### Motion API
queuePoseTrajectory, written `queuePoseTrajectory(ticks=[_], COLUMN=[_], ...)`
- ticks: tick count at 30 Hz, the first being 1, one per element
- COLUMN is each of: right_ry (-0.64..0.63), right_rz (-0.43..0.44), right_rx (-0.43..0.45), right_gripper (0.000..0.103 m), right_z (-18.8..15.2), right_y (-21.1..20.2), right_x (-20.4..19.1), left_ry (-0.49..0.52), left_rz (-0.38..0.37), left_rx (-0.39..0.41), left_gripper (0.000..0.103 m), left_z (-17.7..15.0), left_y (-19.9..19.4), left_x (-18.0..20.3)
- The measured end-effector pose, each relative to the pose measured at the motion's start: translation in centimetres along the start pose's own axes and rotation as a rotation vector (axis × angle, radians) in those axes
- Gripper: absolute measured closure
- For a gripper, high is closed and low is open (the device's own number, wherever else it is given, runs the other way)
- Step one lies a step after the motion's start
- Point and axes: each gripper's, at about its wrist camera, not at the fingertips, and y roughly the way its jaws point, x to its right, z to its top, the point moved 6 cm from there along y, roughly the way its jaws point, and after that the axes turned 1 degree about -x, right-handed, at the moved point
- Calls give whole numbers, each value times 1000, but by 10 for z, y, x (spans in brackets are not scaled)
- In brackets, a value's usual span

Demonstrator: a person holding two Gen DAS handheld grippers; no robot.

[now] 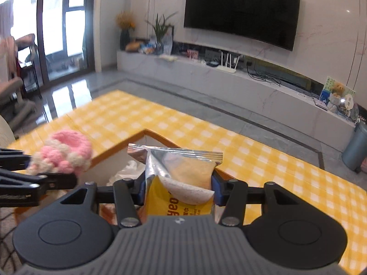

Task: Organize soft objects
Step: 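Open both grippers over the box, dropping the knitted item and foil bar in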

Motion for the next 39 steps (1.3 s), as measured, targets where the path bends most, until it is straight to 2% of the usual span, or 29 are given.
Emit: queuePoseTrajectory(ticks=[5, 9, 12, 18, 20, 21, 22, 24, 26, 35, 39], right_ry=[-85, -74, -83, -61, -65, -79, -105, -163, -185, -98, -34], right_rz=[-29, -57, -103, -114, -131, -150, -176, -217, -220, -212, -228], right_rx=[-107, -204, -231, -315, -298, -279, -259, -215, -192, -49, 0], right_gripper=[51, 52, 52, 50, 37, 20, 9, 8, 6, 4, 4], right_z=[-5, -14, -19, -31, -27, -24, -21, -16, -13, -11, -20], right_y=[49, 90, 107, 133, 131, 127, 124, 114, 103, 41, 15], right_x=[-8, -8, -3, 2, 1, 0, 0, -3, -4, 17, 37], left_ry=[-39, -30, -21, -13, -14, -15, -15, -14, -8, 20, 23], left_rz=[-27, -41, -44, -48, -48, -49, -51, -56, -57, -83, -142], left_rx=[-3, -3, -6, -8, -10, -12, -14, -18, -9, 14, 0], left_gripper=[50, 50, 50, 50, 50, 50, 50, 50, 50, 50, 50], left_z=[1, 2, 1, 1, 1, 1, 1, 1, 3, 12, 12], left_y=[-3, -3, -1, 1, 1, 1, 1, 1, 0, 0, 12], left_x=[-7, -6, -2, -1, -1, -1, -1, -2, -1, 16, 37])
